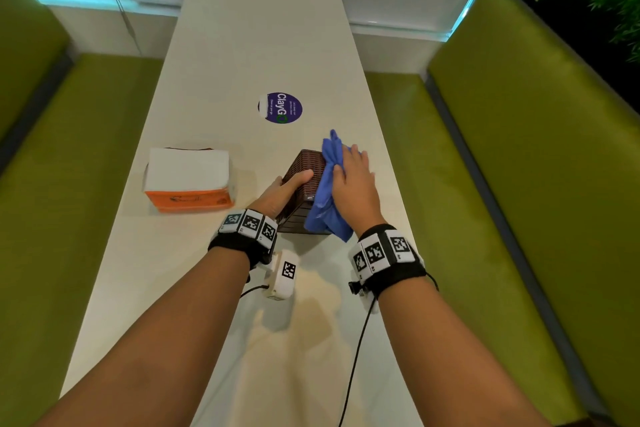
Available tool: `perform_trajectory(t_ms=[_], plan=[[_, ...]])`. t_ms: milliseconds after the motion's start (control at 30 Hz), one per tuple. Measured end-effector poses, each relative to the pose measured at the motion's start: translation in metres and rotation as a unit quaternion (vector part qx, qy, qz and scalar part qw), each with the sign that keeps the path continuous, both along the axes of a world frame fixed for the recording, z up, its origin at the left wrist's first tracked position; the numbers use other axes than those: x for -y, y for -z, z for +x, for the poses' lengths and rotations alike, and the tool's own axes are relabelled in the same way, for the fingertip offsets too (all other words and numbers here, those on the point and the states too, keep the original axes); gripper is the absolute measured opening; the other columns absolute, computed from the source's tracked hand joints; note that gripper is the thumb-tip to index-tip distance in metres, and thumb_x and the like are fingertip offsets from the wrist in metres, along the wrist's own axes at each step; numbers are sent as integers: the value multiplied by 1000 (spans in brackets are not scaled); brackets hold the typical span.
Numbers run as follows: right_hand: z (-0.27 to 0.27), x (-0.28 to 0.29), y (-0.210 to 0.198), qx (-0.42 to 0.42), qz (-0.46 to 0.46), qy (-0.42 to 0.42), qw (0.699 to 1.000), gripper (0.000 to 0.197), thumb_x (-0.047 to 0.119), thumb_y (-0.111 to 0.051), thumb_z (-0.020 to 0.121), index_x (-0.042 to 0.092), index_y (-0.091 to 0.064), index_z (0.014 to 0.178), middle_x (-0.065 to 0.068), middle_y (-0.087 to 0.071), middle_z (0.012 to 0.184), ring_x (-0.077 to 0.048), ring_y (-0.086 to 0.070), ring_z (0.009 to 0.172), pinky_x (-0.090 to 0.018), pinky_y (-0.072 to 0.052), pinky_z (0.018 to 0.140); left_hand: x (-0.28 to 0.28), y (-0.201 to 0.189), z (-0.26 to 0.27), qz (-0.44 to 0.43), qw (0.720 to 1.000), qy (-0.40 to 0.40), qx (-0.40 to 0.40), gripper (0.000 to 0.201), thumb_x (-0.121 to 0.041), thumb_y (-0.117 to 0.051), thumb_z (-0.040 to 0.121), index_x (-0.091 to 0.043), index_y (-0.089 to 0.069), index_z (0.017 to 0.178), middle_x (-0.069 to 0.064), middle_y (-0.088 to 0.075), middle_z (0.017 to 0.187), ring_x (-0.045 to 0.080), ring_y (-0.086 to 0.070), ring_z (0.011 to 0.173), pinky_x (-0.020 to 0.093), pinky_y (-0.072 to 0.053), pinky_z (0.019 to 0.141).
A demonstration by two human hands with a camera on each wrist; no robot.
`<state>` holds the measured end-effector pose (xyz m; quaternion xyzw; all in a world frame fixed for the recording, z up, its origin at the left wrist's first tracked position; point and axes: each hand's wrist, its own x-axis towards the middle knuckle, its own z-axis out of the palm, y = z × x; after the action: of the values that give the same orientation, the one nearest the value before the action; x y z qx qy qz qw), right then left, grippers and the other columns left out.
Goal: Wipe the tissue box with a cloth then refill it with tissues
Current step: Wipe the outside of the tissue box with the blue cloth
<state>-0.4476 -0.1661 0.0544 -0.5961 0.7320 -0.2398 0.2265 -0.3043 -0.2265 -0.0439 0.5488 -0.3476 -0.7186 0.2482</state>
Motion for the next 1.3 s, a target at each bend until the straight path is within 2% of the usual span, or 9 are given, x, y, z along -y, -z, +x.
perform_trajectory(t_ms=[167, 300, 400, 567, 767, 967, 1067, 1133, 1300], plan=[[-24, 6, 0, 183, 52, 140, 972, 38, 21, -31, 101, 6, -44, 134, -21, -55, 128, -36, -52, 120, -40, -42, 97, -15, -26, 0, -9, 1000, -21, -12, 110, -75, -76, 39, -18, -52, 130, 7, -66, 121, 26, -67, 104, 43, -52, 94], [3, 2, -5, -91, -13, -5, 996, 45, 19, -30, 100, 10, -29, 145, -11, -37, 147, -28, -32, 138, -40, -31, 112, 6, 17, -4, -10, 1000, 6, 14, 109, -78, -75, 44, -19, -49, 133, 14, -62, 127, 34, -65, 108, 54, -48, 98], [14, -2, -5, -124, -30, -86, 988, 49, 20, -29, 101, 10, -22, 148, -8, -23, 156, -24, -16, 146, -40, -19, 120, 12, 28, -4, -5, 999, 20, 33, 116, -82, -72, 42, -20, -45, 137, 12, -58, 132, 32, -60, 115, 51, -44, 103], [-2, 2, 2, -9, 3, 13, 1000, 50, 23, -27, 102, 14, -17, 150, -6, -14, 160, -22, -7, 149, -45, -9, 120, -2, -3, -4, 11, 1000, 14, 13, 124, -78, -76, 40, -19, -40, 142, 12, -56, 135, 31, -61, 114, 50, -46, 101], [-29, 4, 7, 239, 69, 182, 951, 43, 32, -34, 100, 4, -48, 130, -17, -60, 120, -32, -58, 112, -35, -44, 84, -23, -46, -5, -3, 1000, -23, 5, 126, -79, -70, 39, -15, -38, 143, 8, -56, 136, 24, -57, 117, 35, -47, 96], [-47, 1, 1, 382, 121, 169, 901, 40, 45, -53, 92, 7, -58, 103, -12, -64, 92, -26, -62, 85, -34, -51, 74, -29, -47, 2, -56, 993, 5, 104, 141, -93, -56, 32, -10, -28, 142, 9, -48, 140, 29, -50, 125, 47, -39, 107], [-53, -6, 9, 415, 106, 170, 887, 45, 45, -62, 85, 8, -62, 110, -14, -68, 100, -28, -65, 90, -38, -53, 80, -29, -45, 10, -70, 985, 9, 157, 146, -92, -58, 18, -6, -37, 134, 11, -53, 132, 28, -55, 118, 48, -46, 101], [-56, -10, 14, 438, 109, 175, 875, 44, 46, -64, 83, 11, -63, 110, -16, -69, 109, -30, -66, 99, -42, -53, 90, -31, -48, 13, -88, 983, 17, 158, 134, -87, -65, 23, -6, -47, 128, 10, -60, 125, 26, -60, 112, 45, -49, 98], [-68, -20, 19, 503, 126, 170, 838, 74, 58, -78, 59, 15, -64, 118, -14, -68, 117, -32, -64, 110, -49, -46, 103, -41, -57, 16, -134, 982, 21, 130, 44, -36, -75, 77, -12, -60, 111, 3, -65, 105, 16, -60, 91, 26, -45, 79]])
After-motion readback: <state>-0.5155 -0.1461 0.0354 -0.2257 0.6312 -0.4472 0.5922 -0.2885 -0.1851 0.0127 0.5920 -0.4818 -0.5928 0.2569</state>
